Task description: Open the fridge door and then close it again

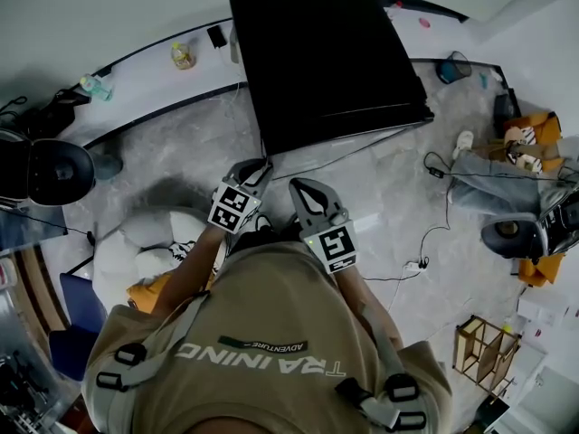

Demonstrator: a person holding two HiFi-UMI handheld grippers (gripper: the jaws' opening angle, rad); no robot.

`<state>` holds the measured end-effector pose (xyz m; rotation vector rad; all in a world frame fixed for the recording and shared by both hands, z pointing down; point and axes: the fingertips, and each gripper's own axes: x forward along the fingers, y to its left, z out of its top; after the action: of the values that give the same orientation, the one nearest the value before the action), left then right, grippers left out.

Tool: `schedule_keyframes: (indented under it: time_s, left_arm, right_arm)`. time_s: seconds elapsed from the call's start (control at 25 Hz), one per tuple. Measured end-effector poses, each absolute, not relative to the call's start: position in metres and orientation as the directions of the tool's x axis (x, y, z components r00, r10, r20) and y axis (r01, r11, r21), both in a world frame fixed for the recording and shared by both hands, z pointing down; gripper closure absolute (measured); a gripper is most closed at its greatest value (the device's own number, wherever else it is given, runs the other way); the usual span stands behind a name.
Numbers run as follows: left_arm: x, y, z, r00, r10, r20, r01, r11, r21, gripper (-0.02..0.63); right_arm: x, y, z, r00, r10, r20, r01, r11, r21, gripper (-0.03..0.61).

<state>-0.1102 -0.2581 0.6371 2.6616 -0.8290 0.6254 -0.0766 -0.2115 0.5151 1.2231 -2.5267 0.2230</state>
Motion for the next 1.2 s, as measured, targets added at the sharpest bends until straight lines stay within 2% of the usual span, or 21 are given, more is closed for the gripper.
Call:
schedule_keyframes:
  time_s: [0.44,0.6,0.76,0.92,1.2]
  left_arm:
    - [-0.107,-0.254,0.635,0.733,-0.455,0.506,-0.565,-0.821,0.079,0.572]
    - [-0.107,-0.254,0.634,0.719,-0.462,0.519,-0.572,-0.818,0.064,0.574]
    - [-0.100,-0.223,0.633,0.749,-0.444,0.491,-0.543,-0.836,0.072,0.572]
    - [-0.093,-0.200,0.633,0.741,-0.485,0.464,-0.579,-0.812,0.076,0.572]
    - [-0.092,-0.195,0.633,0.734,-0.480,0.481,-0.586,-0.805,0.091,0.572]
  right_arm:
    - [-0.083,-0.194,0.526,-0.611,-0.694,0.381,-0.759,0.650,-0.034,0.583]
    - [-0.088,-0.195,0.527,-0.627,-0.694,0.354,-0.747,0.664,-0.024,0.583]
    - [-0.089,-0.189,0.525,-0.629,-0.693,0.353,-0.746,0.666,-0.021,0.583]
    - [-0.081,-0.185,0.523,-0.615,-0.704,0.354,-0.755,0.655,-0.010,0.583]
    - [-0.073,-0.164,0.520,-0.602,-0.706,0.373,-0.763,0.646,-0.008,0.583]
